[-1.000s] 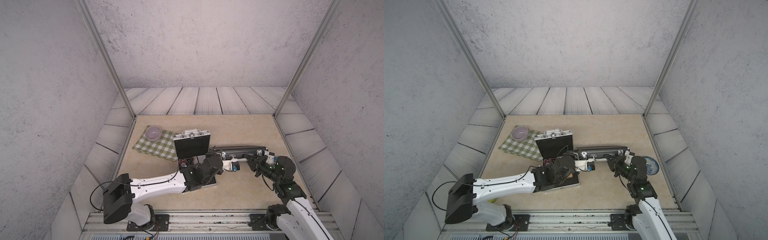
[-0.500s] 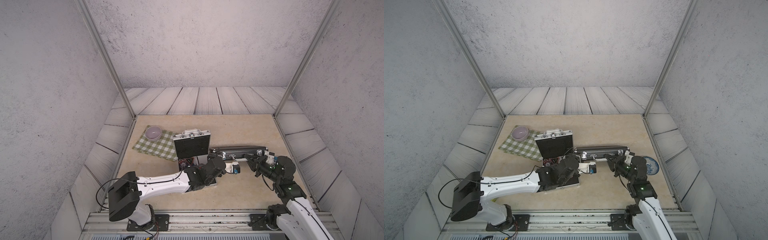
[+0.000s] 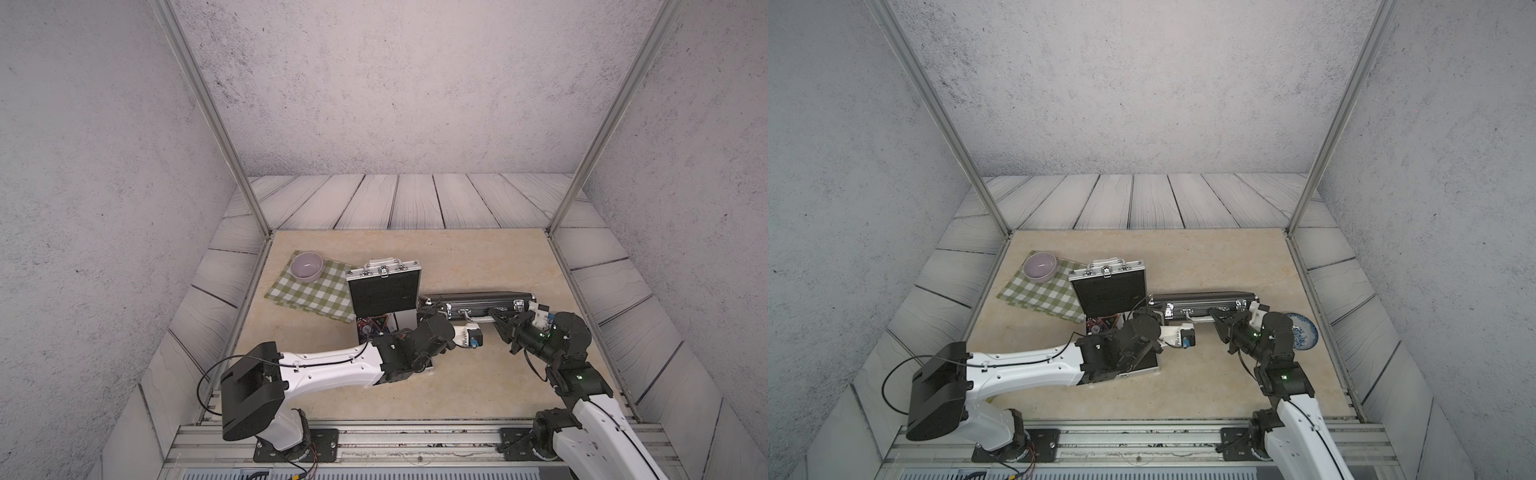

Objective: Open the poker set cases
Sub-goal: Open the fastener on the poker set case.

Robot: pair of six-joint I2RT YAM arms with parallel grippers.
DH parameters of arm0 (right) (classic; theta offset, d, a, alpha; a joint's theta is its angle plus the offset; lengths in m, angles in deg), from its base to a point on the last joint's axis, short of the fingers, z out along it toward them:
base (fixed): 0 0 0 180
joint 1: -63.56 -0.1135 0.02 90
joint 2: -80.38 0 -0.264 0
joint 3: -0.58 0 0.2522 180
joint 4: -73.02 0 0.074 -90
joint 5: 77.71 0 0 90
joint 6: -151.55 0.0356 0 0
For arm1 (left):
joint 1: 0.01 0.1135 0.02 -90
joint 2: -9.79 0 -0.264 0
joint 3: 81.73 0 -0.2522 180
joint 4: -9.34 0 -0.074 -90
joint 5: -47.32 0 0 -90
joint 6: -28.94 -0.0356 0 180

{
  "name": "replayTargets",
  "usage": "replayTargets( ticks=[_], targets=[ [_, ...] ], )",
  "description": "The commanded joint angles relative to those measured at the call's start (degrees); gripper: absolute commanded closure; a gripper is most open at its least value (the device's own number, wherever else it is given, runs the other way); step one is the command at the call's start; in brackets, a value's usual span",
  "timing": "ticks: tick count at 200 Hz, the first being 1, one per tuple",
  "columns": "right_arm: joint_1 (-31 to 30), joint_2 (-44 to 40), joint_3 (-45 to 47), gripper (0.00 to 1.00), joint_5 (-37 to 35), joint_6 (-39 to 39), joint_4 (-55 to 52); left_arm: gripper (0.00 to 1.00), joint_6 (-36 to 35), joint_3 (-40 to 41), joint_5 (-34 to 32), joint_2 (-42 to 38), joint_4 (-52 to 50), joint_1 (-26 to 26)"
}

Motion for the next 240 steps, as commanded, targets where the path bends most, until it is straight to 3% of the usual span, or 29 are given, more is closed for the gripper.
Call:
replayTargets(
  ticks=[1, 51, 240],
  targets=[
    [-0.81, -1.14, 0.16, 1.00, 3.94, -0.41, 2.14, 0.53, -1.31, -0.95, -3.26, 0.84, 4.56, 0.32],
    [-0.76, -1.53, 0.61, 1.00, 4.11, -0.37, 1.94, 0.55, -3.96, -0.91, -4.92, 0.10, 8.45, 0.46],
    [-1.42, -2.46, 0.79, 1.00, 4.28, -0.81, 0.88, 0.58, -4.02, -5.22, -1.94, -1.43, 7.72, 4.25]
  ],
)
